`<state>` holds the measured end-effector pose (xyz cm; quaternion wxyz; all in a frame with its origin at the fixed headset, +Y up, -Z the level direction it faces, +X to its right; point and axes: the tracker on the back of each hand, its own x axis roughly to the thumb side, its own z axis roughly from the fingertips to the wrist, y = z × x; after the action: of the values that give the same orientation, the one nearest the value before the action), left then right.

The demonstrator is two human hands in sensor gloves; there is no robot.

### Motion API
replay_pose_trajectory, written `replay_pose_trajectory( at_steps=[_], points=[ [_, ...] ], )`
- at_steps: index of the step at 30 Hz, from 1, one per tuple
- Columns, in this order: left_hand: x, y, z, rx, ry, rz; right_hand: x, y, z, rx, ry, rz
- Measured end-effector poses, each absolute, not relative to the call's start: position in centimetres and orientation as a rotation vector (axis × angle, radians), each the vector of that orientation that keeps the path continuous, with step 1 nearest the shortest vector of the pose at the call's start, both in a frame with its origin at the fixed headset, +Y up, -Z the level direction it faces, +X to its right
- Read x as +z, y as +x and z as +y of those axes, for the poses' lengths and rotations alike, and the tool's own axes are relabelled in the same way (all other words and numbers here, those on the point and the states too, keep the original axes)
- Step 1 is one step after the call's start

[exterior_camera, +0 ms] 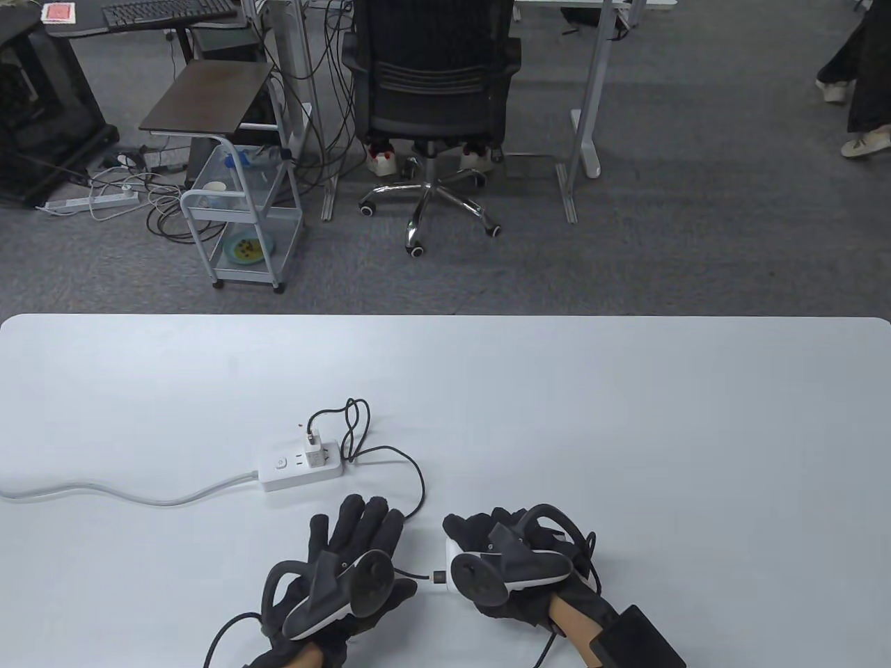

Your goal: Unplug the charger and disconnect the battery pack

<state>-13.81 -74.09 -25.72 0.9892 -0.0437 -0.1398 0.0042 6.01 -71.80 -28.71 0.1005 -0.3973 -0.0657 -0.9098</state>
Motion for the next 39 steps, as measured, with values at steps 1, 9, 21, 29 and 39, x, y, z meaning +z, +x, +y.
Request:
replay_pose_trajectory(
  at_steps=[1,9,21,29,39],
  points=[
    [-25.6,-13.6,-74.0,0.006,-0.078,-0.293,-28.7,6.0,-71.8,-2.69,-1.172,-0.195],
    [-23.9,-11.4,-72.7,0.014,0.064,-0.404,-29.4,7.0,-72.4,-2.726,-1.138,-0.245],
    [-23.7,-10.1,-73.5,0.071,0.028,-0.493,-28.4,8.1,-72.1,-2.775,-1.139,-0.23],
    [-23.2,-9.3,-73.3,-0.008,0.145,-0.477,-27.9,7.5,-72.2,-2.745,-1.17,-0.205],
    [-23.2,-9.1,-73.5,-0.033,0.186,-0.476,-27.7,7.3,-72.5,-2.744,-1.18,-0.23]
  ],
)
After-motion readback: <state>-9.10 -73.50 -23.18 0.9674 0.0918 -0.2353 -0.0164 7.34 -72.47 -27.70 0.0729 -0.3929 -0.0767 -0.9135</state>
